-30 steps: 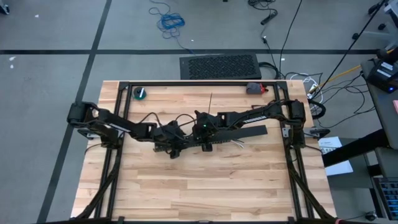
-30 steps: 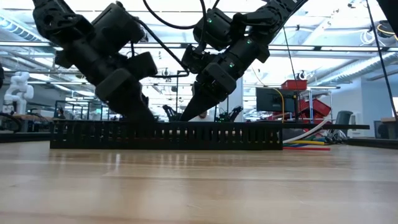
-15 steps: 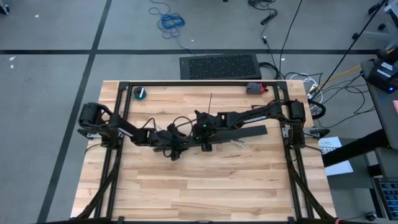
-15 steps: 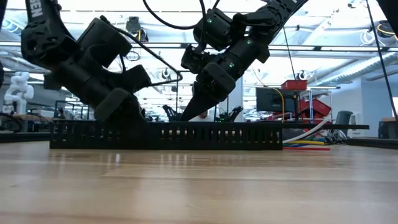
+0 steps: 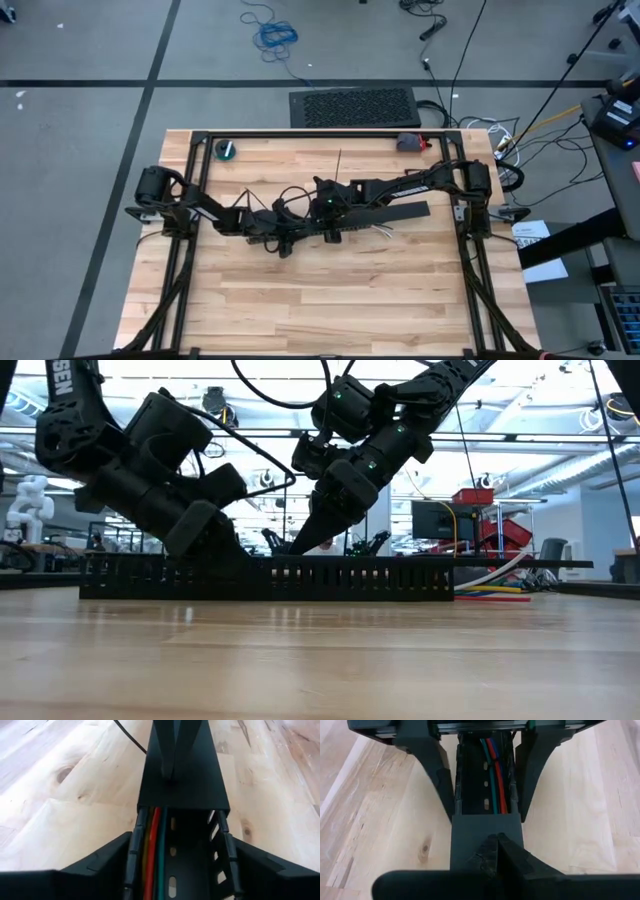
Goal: Ziptie cables
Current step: Insert the cable duct cover
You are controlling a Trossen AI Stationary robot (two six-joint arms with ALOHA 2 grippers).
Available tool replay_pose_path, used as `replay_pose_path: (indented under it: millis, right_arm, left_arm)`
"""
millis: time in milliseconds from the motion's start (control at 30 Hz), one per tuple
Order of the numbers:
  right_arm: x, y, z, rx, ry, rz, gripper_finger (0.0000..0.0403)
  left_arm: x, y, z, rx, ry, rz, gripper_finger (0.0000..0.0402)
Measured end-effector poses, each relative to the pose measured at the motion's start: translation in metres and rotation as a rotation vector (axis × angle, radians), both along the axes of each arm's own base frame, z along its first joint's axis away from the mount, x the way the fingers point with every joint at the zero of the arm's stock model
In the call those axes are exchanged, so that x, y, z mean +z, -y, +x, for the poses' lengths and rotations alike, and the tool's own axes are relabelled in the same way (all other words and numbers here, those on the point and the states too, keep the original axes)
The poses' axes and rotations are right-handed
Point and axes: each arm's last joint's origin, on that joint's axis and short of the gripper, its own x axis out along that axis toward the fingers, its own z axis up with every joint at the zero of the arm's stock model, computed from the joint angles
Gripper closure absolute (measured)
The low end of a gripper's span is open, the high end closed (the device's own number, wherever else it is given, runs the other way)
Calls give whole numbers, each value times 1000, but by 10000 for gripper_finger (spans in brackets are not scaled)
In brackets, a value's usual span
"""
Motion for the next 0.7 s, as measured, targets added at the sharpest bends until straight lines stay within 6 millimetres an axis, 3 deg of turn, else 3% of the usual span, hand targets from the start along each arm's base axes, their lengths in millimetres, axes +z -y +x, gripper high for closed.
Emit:
replay_pose_path:
  millis: [167,700]
  right_arm:
    - [0,0,0,-6,-1,4,403]
    - [-7,-2,16,42,153,62,403]
  left_arm:
    - [-1,0,0,-5,-9,-11,152]
    - [-1,-2,1,-22,-12,-14,157]
